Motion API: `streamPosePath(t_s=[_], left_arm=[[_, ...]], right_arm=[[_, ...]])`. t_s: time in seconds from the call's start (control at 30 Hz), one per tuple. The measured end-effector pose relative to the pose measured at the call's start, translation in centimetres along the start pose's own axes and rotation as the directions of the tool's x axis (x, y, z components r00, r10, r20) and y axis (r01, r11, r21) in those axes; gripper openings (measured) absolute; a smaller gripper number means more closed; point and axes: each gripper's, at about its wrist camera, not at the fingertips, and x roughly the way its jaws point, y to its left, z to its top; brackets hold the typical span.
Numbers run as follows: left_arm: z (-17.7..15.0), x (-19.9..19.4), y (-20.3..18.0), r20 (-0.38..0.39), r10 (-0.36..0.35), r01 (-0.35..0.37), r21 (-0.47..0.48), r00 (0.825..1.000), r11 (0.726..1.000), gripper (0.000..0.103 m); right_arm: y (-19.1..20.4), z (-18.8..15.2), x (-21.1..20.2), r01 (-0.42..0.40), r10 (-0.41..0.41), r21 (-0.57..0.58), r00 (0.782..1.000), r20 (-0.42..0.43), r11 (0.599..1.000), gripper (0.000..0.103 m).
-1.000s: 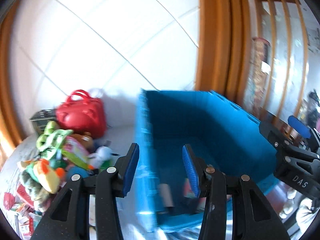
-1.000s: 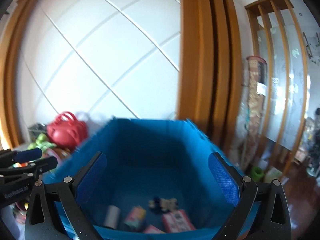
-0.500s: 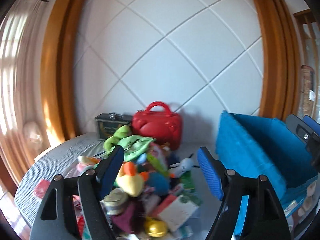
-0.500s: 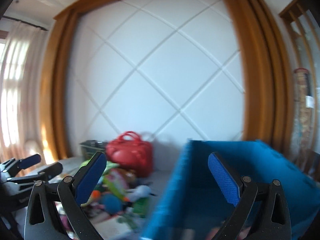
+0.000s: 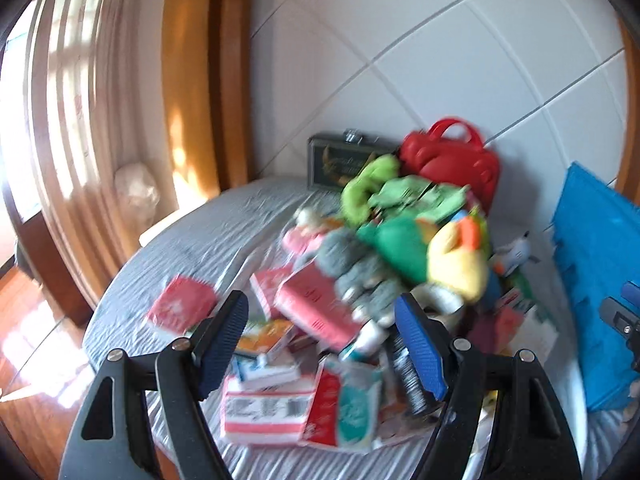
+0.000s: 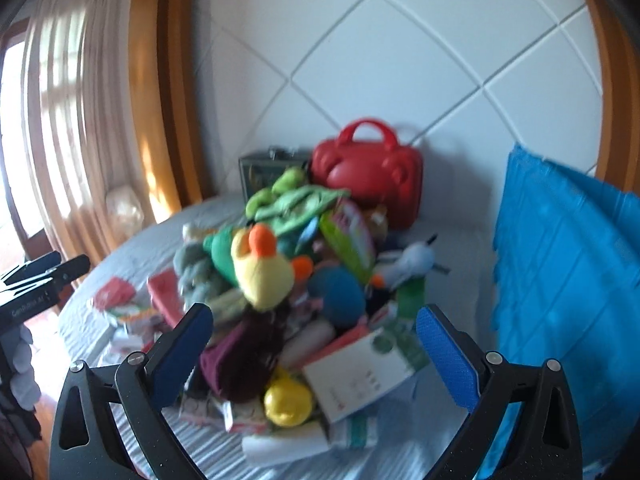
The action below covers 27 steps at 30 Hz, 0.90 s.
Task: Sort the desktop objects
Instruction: 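Move both tools back over the heap of items, then grasp the large pink Soft tissue pack with the left tool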
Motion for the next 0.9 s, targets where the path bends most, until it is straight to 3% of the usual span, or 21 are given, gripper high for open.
streamPosePath(t_s=[0.13, 0.33, 0.43, 0.7, 0.8, 0.9], left_arm=[[-2.3, 1.9, 2.8, -0.073, 0.071, -0.07, 0.015, 0.995, 0.997, 0.076], [-4.2, 3.6, 7.2, -0.141, 0.084, -0.09, -0.042, 0.986, 0.995, 0.076], [-4.3, 4.2, 9.8, -0.157, 0.125, -0.134, -0.052, 0.98, 0.99, 0.076], [-3.9, 10.5, 18.8, -0.288, 0.203, -0.22, -0.027, 0.936, 0.975, 0.076], [-2.9, 14.0, 21.2, -0.343, 0.193, -0.206, -0.001, 0.919, 0.979, 0.076], [-1.5, 17.4, 22.8, -0.386, 0.14, -0.158, -0.016, 0.912, 0.987, 0.075]], right_arm=[[0.9, -1.7, 2.4, -0.022, 0.022, 0.004, 0.997, -0.07, 1.0, 0.103], [2.8, -2.8, 4.8, -0.05, 0.049, -0.005, 0.989, -0.142, 0.999, 0.103], [3.6, -2.6, 5.9, -0.051, 0.048, -0.018, 0.987, -0.156, 0.999, 0.103], [6.3, -1.9, 9.8, -0.039, 0.03, -0.033, 0.971, -0.238, 0.999, 0.103], [7.0, -1.6, 11.1, -0.004, -0.004, -0.03, 0.965, -0.261, 1.0, 0.103], [7.0, -1.2, 11.9, 0.047, -0.049, -0.013, 0.959, -0.279, 0.999, 0.103]])
